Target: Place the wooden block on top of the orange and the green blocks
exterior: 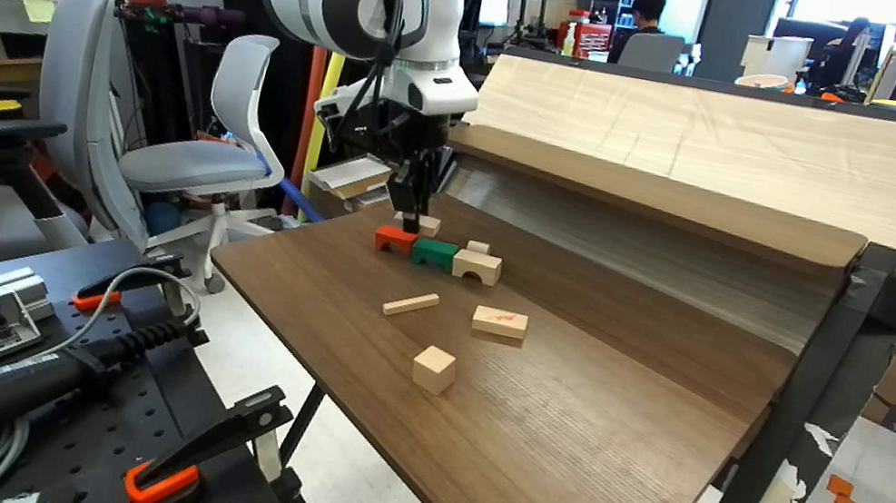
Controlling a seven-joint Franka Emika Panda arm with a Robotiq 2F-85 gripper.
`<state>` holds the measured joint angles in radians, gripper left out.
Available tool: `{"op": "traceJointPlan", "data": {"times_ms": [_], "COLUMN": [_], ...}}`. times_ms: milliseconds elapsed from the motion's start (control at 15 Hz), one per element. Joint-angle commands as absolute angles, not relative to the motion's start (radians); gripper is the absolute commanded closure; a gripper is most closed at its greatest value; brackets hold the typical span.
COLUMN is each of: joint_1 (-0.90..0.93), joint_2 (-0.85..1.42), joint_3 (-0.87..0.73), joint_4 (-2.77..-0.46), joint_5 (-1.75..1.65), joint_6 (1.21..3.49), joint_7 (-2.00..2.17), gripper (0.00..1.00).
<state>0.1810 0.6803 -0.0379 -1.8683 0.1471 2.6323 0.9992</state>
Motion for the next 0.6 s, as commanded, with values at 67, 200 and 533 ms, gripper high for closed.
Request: {"op": "traceJointPlan", "data": {"times_ms": [67,200,533], "joint_1": [0.198,0.202,0.203], "joint_2": [0.692,0.703,0.722], "joint_3": [-0.044,-0.047,-0.051], "joint_4": [-1.859,-1.855,-1.846], "joint_5": [0.166,0.162,0.159], "joint_6": [2.632,2.637,2.639], "joint_7": [1.028,1.038,1.049], "gripper": [0.92,0.92,0.92]}}
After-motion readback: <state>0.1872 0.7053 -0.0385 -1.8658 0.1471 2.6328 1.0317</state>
